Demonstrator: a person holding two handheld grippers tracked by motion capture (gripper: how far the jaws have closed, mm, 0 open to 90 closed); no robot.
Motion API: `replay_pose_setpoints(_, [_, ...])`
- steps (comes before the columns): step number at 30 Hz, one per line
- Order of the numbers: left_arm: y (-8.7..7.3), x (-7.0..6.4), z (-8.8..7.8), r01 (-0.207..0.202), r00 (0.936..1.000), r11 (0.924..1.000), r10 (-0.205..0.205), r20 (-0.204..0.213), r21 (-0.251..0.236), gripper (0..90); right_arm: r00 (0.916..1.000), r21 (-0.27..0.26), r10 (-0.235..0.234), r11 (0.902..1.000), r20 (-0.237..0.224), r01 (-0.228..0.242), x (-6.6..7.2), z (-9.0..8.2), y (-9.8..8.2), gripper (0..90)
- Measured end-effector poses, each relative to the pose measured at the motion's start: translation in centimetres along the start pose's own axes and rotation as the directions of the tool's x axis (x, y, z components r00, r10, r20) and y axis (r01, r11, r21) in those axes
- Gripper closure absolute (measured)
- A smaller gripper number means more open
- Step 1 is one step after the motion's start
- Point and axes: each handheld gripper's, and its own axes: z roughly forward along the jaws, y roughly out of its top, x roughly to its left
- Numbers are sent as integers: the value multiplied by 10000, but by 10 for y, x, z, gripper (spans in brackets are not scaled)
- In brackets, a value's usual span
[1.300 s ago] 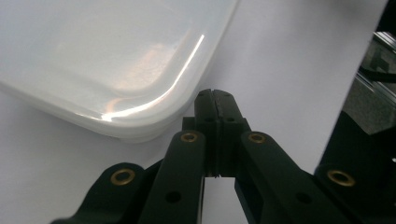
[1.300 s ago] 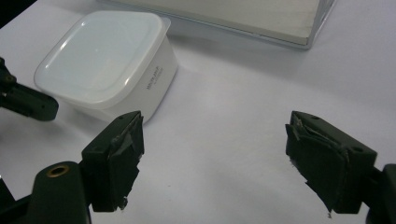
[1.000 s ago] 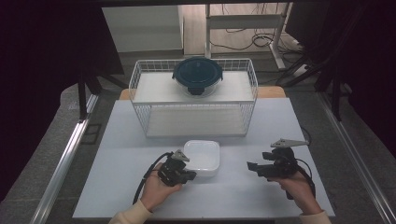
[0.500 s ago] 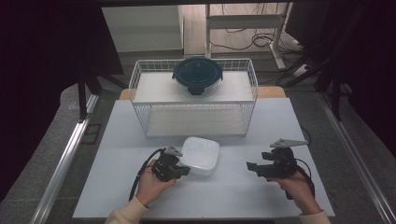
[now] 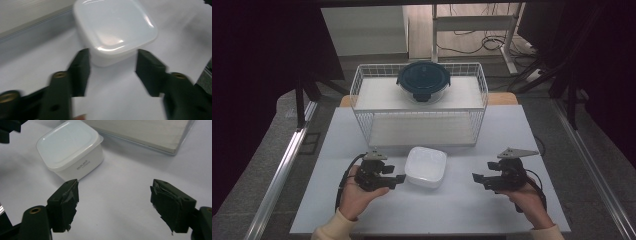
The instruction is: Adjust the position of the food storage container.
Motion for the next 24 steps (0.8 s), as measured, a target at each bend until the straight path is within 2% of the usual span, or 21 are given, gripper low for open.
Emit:
replay_pose_setpoints(4, [-3, 15, -2, 387, 9989, 9993, -386, -268, 4, 310, 9996, 101, -264, 9996, -131, 265, 7, 7, 10, 287])
replay_pose_setpoints(8, [-6, 24, -2, 521, 9980, 9986, -519, -371, 34, 276, 9971, 270, -716, 9970, -259, 723, 12, 17, 24, 374])
replay_pose_setpoints(10, [-7, 27, -3, 598, 9973, 9982, -595, -425, 61, 269, 9985, 195, -503, 9985, -197, 507, 9, 24, 34, 431])
replay_pose_setpoints(12, [-7, 30, -4, 618, 9970, 9981, -616, -472, 24, 263, 9983, 374, -465, 9982, -358, 478, 7, 33, 42, 466])
replay_pose_setpoints(16, [-8, 34, -7, 637, 9967, 9980, -638, -501, -39, 261, 9989, 577, -462, 9973, -41, 463, 3, 52, 55, 625])
replay_pose_setpoints(18, [-9, 36, -6, 667, 9965, 9978, -668, -494, -28, 261, 9961, 737, -823, 9941, 314, 798, 3, 62, 60, 729])
replay_pose_setpoints(20, [-10, 36, -5, 654, 9969, 9978, -651, -451, 46, 260, 9931, 850, -1076, 9910, 469, 1034, 2, 71, 64, 791])
replay_pose_setpoints(22, [-10, 35, -3, 608, 9973, 9981, -603, -429, 107, 257, 9923, 827, -1131, 9906, 510, 1087, 1, 79, 68, 844])
replay_pose_setpoints(24, [-10, 34, -4, 603, 9970, 9982, -603, -478, -10, 261, 9889, 894, -1380, 9871, 546, 1329, 2, 89, 72, 882])
